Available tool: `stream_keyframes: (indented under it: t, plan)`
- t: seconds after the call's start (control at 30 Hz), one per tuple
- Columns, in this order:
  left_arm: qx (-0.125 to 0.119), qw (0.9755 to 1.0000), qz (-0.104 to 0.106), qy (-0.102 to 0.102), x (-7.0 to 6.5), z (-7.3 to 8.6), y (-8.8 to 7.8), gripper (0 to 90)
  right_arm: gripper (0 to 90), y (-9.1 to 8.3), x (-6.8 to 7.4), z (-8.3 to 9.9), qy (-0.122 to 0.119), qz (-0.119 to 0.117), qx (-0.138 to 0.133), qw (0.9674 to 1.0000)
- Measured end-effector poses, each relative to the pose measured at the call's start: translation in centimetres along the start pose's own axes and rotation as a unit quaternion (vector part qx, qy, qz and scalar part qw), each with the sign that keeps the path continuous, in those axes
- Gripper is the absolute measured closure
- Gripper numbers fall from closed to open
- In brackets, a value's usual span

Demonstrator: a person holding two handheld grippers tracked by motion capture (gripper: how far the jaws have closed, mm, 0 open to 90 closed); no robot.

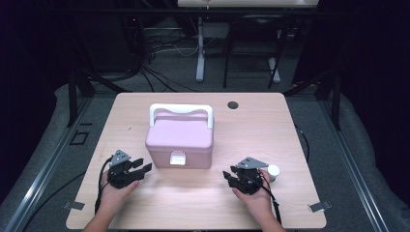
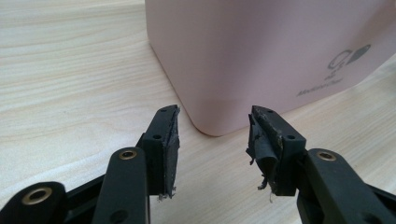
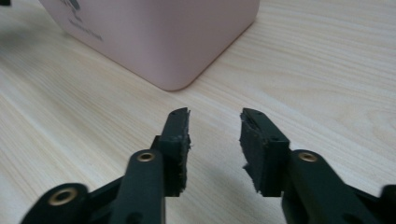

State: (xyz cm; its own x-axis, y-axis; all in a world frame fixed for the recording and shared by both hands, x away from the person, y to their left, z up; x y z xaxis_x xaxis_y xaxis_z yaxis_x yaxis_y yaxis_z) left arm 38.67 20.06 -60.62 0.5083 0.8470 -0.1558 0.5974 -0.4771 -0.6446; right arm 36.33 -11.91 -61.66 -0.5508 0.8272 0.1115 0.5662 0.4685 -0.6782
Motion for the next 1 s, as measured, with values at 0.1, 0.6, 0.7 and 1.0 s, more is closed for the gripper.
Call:
stream_keyframes:
  t: [0.1, 0.6, 0.7, 1.0]
  plan:
    - [0.002, 0.9999, 0.012, -0.006, 0.1, 0.0, 0.1, 55.7, 66.7, -0.3, -0.2, -0.6, 0.005, 0.0, -0.023, 0.9997]
    - [-0.014, 0.9992, 0.027, -0.027, 0.7, -1.0, 0.3, 67.1, 68.4, 0.3, 0.1, -1.8, -0.007, 0.027, -0.047, 0.9985]
    - [-0.011, 0.9994, 0.021, -0.023, 0.9, -1.4, 0.4, 68.4, 71.0, 0.5, 0.1, -2.0, -0.01, 0.033, -0.041, 0.9986]
    - [-0.014, 0.9995, 0.015, -0.023, 1.7, -2.6, 1.2, 78.1, 78.9, 1.3, -0.2, -3.2, 0.007, 0.037, -0.037, 0.9986]
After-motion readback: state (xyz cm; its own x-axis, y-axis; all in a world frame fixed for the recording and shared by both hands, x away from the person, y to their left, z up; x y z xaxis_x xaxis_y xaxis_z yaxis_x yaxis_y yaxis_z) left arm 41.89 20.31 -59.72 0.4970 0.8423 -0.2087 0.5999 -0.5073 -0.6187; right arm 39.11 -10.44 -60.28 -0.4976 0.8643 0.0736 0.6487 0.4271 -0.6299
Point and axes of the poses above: each handheld gripper's, and its own axes: y roughly forward along the jaws, z roughly out of its underside, x roughly to its left, the point moved 9 cm from there along y, roughly forward along the jaws, and after that the axes turned 7 degrees about x, right-handed, at the moved point
